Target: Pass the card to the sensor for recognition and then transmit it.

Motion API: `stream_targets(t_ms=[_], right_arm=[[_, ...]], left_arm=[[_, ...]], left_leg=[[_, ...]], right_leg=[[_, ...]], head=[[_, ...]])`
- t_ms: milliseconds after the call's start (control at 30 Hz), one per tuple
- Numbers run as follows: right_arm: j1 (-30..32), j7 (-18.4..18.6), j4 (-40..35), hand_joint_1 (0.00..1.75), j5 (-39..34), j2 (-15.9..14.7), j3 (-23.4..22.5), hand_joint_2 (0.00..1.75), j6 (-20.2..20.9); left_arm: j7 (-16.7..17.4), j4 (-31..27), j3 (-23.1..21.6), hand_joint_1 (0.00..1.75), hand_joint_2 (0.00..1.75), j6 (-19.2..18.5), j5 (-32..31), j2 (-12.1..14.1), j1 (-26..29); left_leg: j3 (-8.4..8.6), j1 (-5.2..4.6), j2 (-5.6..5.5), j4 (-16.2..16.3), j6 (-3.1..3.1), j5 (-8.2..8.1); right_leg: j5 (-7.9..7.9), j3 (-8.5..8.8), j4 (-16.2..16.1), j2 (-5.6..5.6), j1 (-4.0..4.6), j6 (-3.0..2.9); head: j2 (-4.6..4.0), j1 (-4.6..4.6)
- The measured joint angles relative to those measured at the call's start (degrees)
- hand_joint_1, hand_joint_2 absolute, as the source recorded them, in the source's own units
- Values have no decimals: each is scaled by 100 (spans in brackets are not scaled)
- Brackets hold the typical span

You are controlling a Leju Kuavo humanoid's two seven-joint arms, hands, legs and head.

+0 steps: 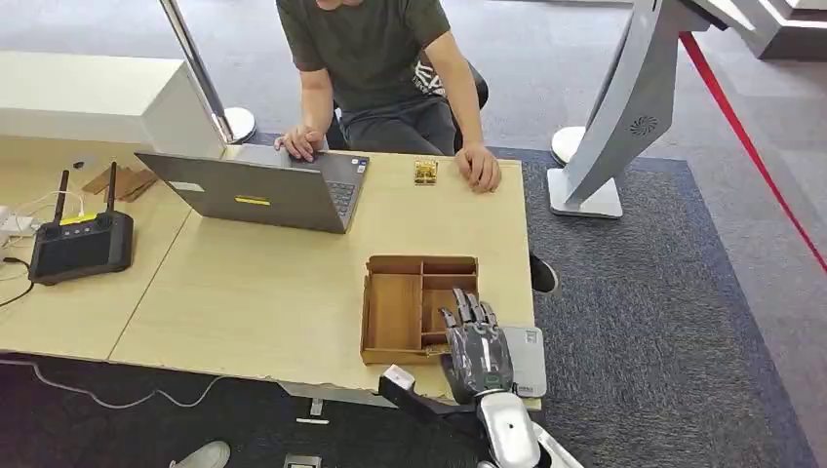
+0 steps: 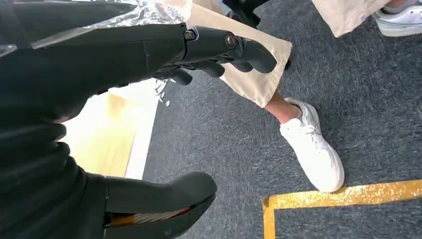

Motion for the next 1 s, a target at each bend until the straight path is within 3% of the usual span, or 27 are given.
stream_targets(t_ms=[633,1000], right_arm=[[0,0,7,175,-107,2,0,175,181],[-3,-74,50,175,-238,35,-2,175,30]], left_arm=[[44,0,0,0,175,2,-9,0,0],[42,0,2,0,175,0,-127,-2,2]], left_leg=[[1,0,0,0,0,0],[5,0,0,0,-1,1]], right_leg=[[0,1,0,0,0,0],[1,4,1,0,0,-1]], head=[[0,-2],[0,0]])
